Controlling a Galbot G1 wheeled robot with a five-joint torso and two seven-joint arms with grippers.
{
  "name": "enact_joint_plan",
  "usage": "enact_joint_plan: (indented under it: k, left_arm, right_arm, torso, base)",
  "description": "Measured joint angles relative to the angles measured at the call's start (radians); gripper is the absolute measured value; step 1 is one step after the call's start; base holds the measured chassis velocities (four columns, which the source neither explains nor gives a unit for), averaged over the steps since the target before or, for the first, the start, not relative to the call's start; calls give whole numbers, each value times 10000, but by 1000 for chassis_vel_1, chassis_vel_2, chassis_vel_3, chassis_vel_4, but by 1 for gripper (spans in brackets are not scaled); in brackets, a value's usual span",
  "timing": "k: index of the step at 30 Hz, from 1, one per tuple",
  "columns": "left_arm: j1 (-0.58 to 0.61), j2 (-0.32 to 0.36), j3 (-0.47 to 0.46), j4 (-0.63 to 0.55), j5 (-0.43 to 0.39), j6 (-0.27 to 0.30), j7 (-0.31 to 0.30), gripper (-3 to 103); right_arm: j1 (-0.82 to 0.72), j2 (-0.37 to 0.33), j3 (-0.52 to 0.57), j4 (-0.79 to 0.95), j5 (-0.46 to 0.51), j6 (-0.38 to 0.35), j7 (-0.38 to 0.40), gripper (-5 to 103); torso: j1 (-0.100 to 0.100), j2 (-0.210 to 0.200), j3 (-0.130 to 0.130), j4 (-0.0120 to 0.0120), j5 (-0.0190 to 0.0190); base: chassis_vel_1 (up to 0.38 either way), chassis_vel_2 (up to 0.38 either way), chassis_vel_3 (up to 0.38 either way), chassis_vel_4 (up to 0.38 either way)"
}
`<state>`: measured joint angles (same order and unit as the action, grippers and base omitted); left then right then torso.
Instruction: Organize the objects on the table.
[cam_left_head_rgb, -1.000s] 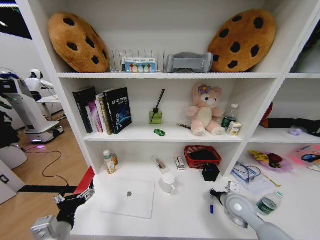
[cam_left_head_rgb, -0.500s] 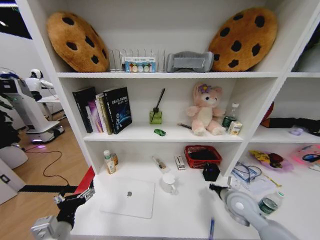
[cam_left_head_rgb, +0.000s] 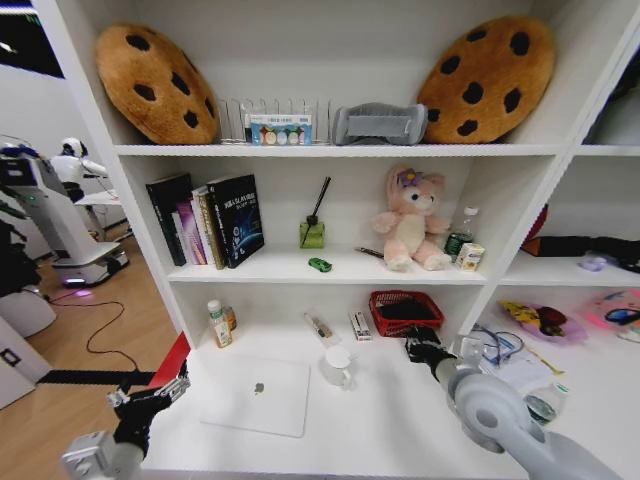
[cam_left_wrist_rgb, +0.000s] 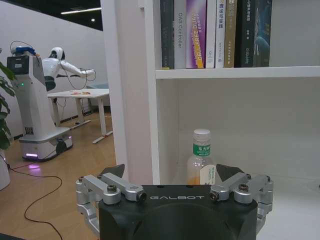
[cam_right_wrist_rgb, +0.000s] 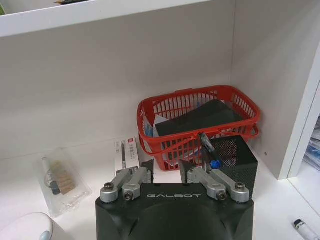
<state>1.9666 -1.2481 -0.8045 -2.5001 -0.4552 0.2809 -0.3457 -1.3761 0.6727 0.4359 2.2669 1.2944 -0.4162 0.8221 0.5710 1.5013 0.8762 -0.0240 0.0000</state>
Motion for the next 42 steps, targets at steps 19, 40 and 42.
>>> enact_joint_plan:
  k: [19, 40, 42]
  left_arm:
    - [0, 0, 0, 0, 0, 0, -2, 100]
    - [0, 0, 0, 0, 0, 0, -1, 100]
    - [0, 0, 0, 1, 0, 0, -1, 100]
  right_arm:
    - [-5678, 2166, 383, 1690, -5589, 1695, -1066, 99]
    - [-5709, 2603, 1585, 477, -9989, 5646, -3411, 100]
    - [-5698, 2625, 1585, 492, -10013, 5646, -3374, 100]
  torso:
    - [-5, 3, -3, 3, -1]
    - [3, -2, 2, 1, 0]
    - [2, -1, 1, 1, 0]
  base:
    - [0, 0, 0, 0]
    - [17, -16, -15, 16]
    - [131, -131, -118, 113]
